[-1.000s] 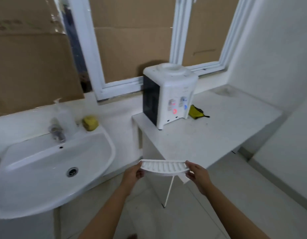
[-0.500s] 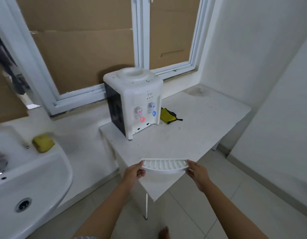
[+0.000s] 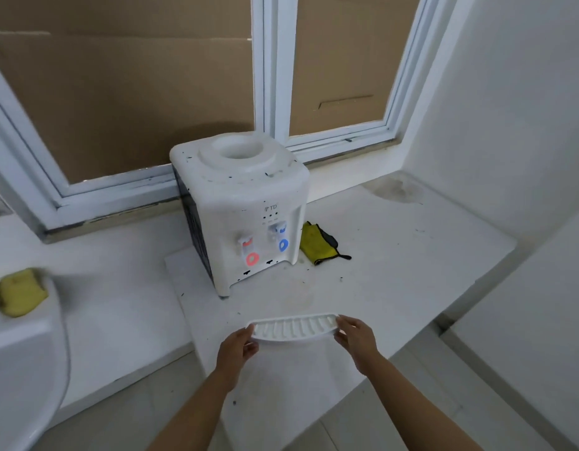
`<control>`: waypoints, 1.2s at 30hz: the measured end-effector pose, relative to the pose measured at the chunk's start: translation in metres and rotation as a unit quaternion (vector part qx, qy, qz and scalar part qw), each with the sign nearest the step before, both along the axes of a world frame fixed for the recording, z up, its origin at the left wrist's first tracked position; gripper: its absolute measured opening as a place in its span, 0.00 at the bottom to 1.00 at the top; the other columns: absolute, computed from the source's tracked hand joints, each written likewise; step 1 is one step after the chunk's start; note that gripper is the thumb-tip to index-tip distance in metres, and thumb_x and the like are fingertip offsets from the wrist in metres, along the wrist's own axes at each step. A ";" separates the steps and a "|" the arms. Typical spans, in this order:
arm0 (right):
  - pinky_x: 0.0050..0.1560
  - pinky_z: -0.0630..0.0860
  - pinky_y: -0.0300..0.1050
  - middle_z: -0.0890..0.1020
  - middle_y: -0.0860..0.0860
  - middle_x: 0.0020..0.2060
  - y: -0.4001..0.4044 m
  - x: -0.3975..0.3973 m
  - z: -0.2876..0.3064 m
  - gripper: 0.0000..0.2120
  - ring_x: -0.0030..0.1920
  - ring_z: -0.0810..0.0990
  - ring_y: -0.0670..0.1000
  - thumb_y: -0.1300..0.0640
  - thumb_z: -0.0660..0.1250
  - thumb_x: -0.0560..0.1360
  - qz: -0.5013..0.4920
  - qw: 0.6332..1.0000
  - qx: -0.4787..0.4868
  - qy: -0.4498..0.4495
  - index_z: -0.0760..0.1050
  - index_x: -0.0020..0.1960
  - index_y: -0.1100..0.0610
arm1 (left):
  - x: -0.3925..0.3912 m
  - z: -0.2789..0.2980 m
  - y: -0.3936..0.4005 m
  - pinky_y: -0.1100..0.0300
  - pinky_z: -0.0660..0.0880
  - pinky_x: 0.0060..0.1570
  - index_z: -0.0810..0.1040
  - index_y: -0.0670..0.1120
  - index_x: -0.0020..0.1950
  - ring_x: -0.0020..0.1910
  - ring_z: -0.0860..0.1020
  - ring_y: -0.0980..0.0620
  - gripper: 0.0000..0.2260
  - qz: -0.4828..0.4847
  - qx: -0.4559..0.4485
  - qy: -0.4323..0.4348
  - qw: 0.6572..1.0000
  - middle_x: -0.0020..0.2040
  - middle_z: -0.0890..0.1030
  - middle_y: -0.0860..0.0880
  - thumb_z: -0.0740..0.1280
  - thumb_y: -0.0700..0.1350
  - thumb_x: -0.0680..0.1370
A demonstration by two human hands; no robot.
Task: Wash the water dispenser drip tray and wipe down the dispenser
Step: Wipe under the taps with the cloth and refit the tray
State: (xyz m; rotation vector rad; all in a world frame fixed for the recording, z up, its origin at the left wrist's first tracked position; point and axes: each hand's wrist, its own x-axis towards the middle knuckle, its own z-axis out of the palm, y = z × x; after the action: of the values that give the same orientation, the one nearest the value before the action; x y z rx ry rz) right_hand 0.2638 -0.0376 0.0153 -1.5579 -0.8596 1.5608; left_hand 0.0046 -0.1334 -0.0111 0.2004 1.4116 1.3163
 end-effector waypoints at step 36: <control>0.56 0.80 0.56 0.83 0.59 0.43 0.180 -0.036 -0.065 0.04 0.49 0.84 0.60 0.60 0.67 0.77 0.389 0.907 -0.075 -0.145 0.78 0.44 0.57 | 0.059 -0.024 0.057 0.53 0.76 0.56 0.83 0.39 0.54 0.51 0.81 0.44 0.10 0.226 -0.258 0.225 0.912 0.49 0.84 0.42 0.70 0.42 0.75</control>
State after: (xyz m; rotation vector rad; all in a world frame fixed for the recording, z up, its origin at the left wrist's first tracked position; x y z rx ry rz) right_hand 0.2274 0.1423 -0.0494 -1.6805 -1.7186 1.9883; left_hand 0.0632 -0.0761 -0.0350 -0.2100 2.2518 1.2458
